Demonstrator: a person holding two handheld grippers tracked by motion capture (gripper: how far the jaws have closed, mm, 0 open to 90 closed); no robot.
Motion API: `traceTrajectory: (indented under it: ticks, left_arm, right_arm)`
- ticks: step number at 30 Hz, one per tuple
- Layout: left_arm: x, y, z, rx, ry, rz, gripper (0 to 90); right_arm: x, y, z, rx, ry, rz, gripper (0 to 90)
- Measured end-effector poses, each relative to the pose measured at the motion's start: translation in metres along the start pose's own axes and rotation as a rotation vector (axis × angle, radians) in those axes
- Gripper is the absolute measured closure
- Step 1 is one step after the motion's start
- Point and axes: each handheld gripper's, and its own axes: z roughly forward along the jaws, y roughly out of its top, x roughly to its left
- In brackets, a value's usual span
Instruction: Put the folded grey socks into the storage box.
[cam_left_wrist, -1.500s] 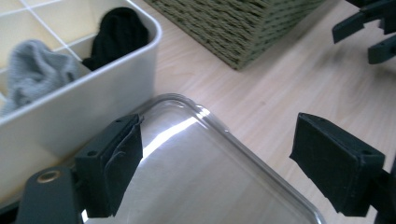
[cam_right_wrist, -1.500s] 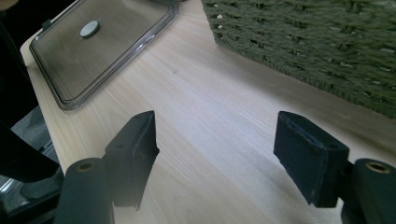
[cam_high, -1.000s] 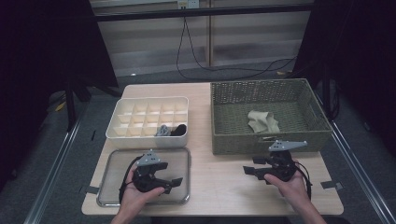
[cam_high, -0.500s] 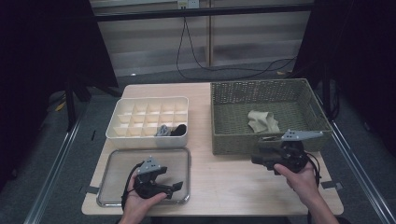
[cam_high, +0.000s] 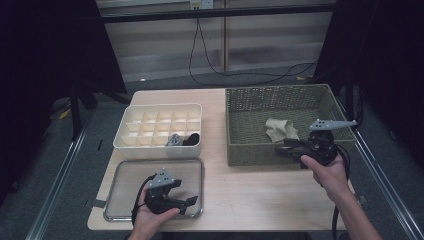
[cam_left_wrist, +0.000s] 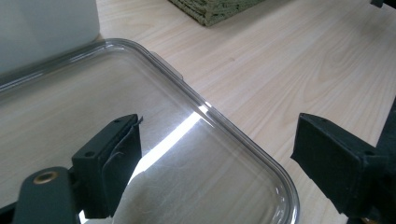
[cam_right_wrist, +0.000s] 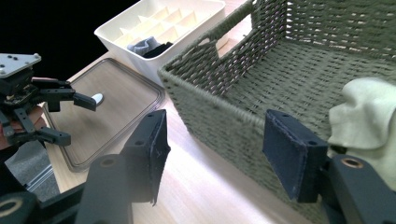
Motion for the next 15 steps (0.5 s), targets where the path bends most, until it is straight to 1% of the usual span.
traceTrajectory:
  ticks: [2, 4, 5, 9, 11, 13, 15]
  left_arm:
    - [0.0, 0.0, 0.0, 0.002, 0.002, -0.001, 15.4]
    - [0.0, 0.0, 0.0, -0.003, 0.005, -0.001, 15.4]
    - [0.0, 0.0, -0.001, -0.001, 0.003, 0.0, 15.4]
    - [0.0, 0.0, 0.0, 0.0, 0.0, 0.005, 15.6]
    - [0.0, -0.001, 0.001, 0.003, 0.003, 0.005, 15.6]
    - [0.001, -0.001, 0.0, 0.008, 0.004, 0.013, 15.6]
    - [0.001, -0.001, 0.001, 0.011, 0.003, 0.009, 15.6]
  right_arm:
    - [-0.001, 0.006, 0.0, 0.001, -0.004, -0.007, 40.8]
    - [-0.004, 0.011, 0.001, 0.014, -0.014, -0.015, 41.9]
    - [-0.006, 0.014, 0.002, 0.016, -0.018, -0.011, 42.0]
    - [-0.019, 0.02, 0.004, 0.032, -0.038, -0.003, 44.3]
    - [-0.026, 0.023, 0.005, 0.036, -0.043, 0.01, 46.4]
    - [-0.032, 0.026, 0.006, 0.045, -0.054, 0.016, 47.3]
    - [-0.038, 0.029, 0.008, 0.054, -0.059, 0.019, 49.5]
